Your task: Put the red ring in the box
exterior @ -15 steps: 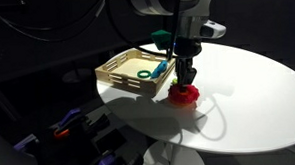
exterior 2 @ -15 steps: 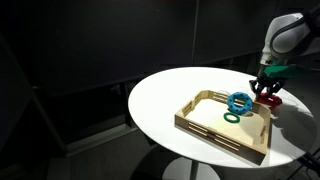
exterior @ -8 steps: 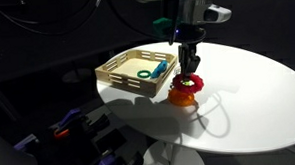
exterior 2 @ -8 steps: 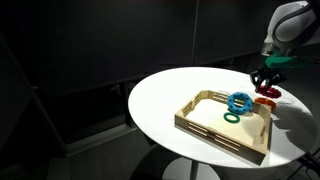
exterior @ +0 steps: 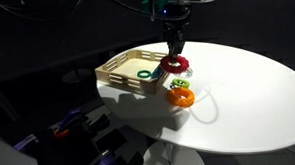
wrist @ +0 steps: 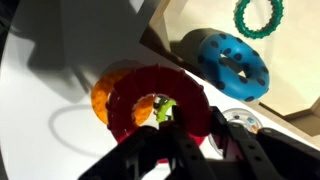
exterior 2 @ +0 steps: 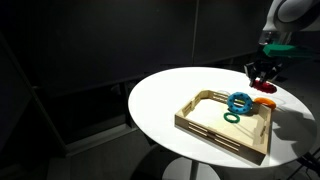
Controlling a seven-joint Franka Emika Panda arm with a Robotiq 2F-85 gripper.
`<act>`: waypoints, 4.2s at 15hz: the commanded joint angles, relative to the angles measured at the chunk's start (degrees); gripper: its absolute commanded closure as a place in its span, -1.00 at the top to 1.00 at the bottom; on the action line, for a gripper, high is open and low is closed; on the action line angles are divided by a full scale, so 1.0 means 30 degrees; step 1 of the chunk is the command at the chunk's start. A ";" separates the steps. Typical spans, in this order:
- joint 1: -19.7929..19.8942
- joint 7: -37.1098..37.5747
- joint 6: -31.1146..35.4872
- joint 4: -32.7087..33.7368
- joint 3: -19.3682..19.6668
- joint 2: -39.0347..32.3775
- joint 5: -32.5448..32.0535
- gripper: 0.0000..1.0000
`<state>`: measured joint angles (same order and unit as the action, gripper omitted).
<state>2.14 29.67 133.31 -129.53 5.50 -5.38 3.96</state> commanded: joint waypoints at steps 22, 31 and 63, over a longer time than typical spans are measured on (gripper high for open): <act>-0.2536 0.0382 -0.0005 -0.0406 -0.2722 -0.0317 -0.0427 -0.79; -0.3625 0.2539 0.1206 -0.0429 -0.2425 -0.1910 -0.3784 0.27; 0.0682 -0.4831 -0.8235 -0.0003 -0.0817 0.6676 -0.2012 1.00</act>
<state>3.36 17.43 110.03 -129.93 2.89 12.68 -1.86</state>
